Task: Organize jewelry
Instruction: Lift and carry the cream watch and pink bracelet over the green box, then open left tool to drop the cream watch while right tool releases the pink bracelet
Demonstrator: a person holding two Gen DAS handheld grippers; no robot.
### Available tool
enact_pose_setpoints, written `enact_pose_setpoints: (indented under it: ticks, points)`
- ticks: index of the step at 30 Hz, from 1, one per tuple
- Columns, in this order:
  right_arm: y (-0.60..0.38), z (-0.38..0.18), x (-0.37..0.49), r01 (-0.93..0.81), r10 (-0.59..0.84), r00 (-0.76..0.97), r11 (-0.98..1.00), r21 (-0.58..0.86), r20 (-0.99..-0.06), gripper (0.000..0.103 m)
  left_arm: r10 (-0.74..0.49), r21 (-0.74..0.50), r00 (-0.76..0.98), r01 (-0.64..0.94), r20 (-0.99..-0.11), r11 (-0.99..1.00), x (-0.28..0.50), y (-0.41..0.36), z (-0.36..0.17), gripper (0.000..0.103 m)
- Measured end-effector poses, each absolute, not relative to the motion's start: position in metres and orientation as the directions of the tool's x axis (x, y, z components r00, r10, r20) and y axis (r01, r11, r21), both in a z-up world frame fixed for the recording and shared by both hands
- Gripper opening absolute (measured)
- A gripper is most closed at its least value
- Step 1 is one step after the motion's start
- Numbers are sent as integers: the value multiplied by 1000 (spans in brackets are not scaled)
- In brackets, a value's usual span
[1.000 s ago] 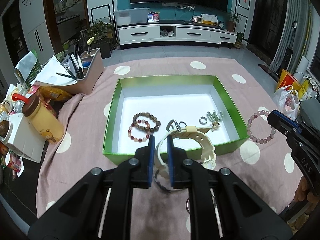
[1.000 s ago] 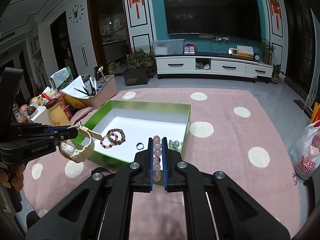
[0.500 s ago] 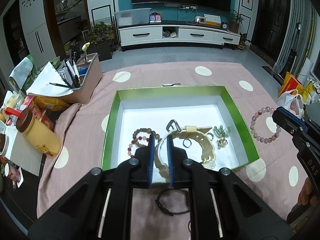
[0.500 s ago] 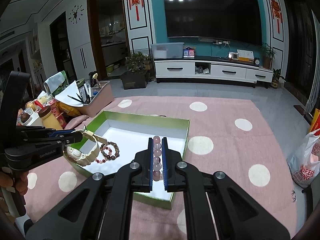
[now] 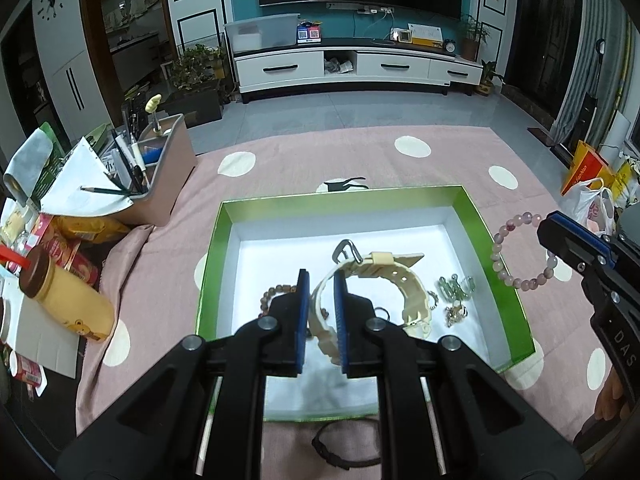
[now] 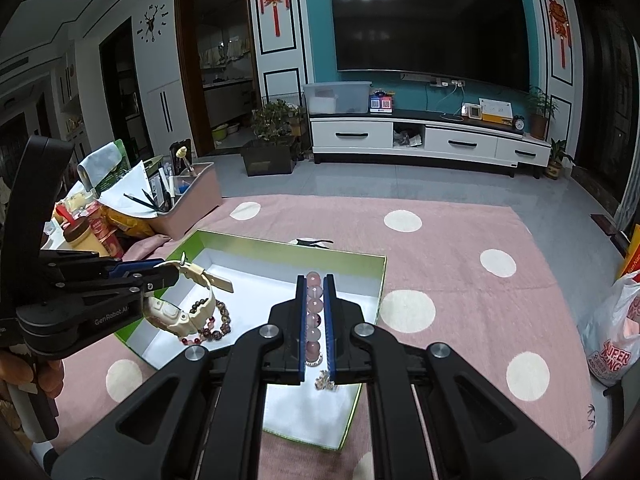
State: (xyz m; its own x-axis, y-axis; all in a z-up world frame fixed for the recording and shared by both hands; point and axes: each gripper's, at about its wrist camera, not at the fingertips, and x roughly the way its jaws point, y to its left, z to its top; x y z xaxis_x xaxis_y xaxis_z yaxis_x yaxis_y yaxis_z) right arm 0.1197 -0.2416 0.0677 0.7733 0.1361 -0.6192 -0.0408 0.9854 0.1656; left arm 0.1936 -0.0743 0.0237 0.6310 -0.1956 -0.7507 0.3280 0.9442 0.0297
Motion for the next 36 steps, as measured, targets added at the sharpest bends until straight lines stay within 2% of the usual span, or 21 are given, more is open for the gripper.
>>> enact_pose_setpoints:
  ticks: [36]
  points:
    - [-227,23,204,-36,179,653,978,206,-736,7,-134,57,565,307,-814,950,269,-97,-22,13]
